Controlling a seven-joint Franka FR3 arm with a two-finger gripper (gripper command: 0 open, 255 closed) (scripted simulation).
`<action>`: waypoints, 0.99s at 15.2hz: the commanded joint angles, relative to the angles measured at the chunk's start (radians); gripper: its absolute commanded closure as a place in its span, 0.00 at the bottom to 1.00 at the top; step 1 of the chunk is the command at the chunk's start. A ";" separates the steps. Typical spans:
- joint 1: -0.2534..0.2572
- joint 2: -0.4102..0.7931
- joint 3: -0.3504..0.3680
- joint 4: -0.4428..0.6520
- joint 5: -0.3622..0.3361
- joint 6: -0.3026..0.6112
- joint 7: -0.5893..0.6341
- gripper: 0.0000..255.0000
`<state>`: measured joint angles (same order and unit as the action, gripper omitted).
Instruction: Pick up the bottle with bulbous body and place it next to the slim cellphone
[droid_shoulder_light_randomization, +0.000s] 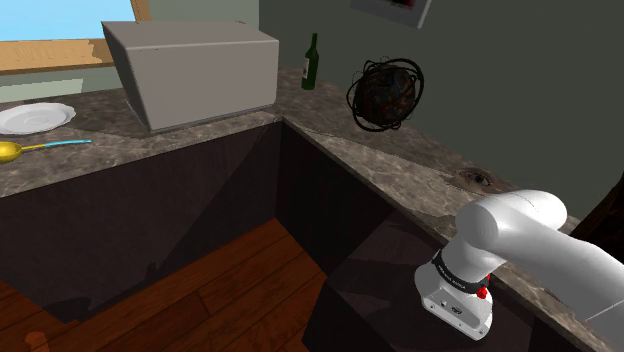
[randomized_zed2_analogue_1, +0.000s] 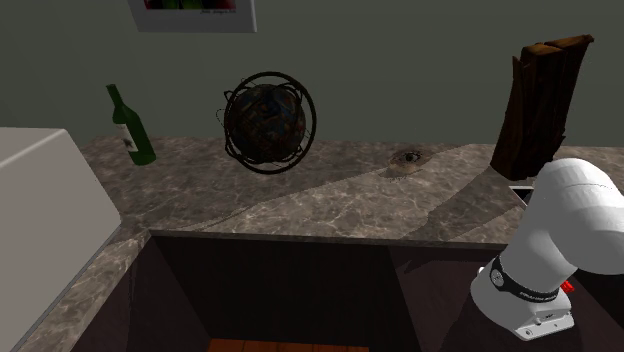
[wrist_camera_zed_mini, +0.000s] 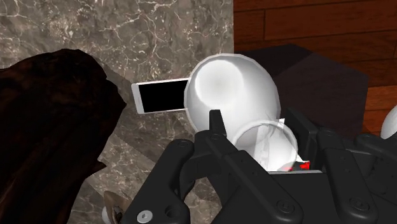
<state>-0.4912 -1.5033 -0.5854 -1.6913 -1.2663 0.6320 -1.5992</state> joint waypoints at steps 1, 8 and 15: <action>-0.009 -0.031 -0.007 -0.037 -0.005 0.008 0.007 1.00; -0.039 -0.126 -0.033 -0.148 -0.027 0.031 0.023 1.00; -0.071 -0.217 -0.066 -0.248 -0.059 0.052 0.028 1.00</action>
<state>-0.5565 -1.7068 -0.6478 -1.9238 -1.3222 0.6813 -1.5734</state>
